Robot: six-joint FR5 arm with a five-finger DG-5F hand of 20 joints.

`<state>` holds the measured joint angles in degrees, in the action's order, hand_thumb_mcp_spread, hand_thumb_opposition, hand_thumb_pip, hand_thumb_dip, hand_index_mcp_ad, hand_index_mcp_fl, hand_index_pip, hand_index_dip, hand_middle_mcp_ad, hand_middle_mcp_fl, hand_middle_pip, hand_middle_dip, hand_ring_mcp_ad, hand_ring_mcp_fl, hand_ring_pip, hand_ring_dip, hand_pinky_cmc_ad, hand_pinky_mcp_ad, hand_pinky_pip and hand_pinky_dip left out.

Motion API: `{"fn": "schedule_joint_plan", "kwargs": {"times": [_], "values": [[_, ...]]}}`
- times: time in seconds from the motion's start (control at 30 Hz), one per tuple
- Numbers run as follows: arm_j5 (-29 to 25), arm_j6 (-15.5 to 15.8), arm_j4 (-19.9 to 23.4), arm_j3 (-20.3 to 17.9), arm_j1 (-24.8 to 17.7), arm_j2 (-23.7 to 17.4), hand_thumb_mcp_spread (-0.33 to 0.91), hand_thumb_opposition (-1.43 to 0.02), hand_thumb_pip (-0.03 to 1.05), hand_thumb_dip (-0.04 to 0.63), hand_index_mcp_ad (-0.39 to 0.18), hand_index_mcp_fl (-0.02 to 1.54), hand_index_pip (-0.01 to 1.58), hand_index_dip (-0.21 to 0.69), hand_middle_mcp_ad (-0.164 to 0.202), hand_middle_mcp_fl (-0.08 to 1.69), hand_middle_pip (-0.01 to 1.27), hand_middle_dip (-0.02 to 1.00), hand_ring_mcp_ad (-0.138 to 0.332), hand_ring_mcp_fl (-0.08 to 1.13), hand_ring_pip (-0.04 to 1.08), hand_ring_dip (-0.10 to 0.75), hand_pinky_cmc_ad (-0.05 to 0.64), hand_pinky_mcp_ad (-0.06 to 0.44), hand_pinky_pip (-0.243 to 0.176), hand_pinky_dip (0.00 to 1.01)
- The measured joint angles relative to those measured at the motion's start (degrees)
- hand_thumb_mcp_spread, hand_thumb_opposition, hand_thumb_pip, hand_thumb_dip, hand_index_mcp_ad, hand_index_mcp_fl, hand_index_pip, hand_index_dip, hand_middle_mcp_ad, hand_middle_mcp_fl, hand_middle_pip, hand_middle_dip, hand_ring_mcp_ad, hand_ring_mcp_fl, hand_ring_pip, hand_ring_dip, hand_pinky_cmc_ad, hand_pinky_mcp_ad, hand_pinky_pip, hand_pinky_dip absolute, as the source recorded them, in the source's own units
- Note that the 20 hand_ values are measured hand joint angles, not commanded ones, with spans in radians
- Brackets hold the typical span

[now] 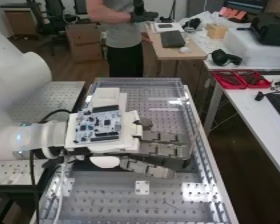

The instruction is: Grab the paper clip and place it in the clear container

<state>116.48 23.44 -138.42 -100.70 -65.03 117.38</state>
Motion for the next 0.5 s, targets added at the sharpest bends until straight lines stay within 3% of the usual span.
{"fn": "schedule_joint_plan", "kwargs": {"times": [0.2, 0.5], "values": [[-4.4, -1.2, 4.4, -5.9, -5.6, -5.9, 0.54, -0.94, 0.55, 0.269, -0.202, 0.65, 1.34, 0.075, 0.075, 0.14, 0.13, 0.19, 0.115, 0.01, 0.10, 0.113, 0.319, 0.274, -0.012, 0.19], [-12.9, -0.7, 7.6, -11.2, -15.3, -11.0, 0.54, -0.94, 0.55, 0.269, -0.202, 0.65, 1.34, 0.075, 0.075, 0.14, 0.13, 0.19, 0.113, 0.01, 0.10, 0.113, 0.321, 0.272, -0.005, 0.19]]}}
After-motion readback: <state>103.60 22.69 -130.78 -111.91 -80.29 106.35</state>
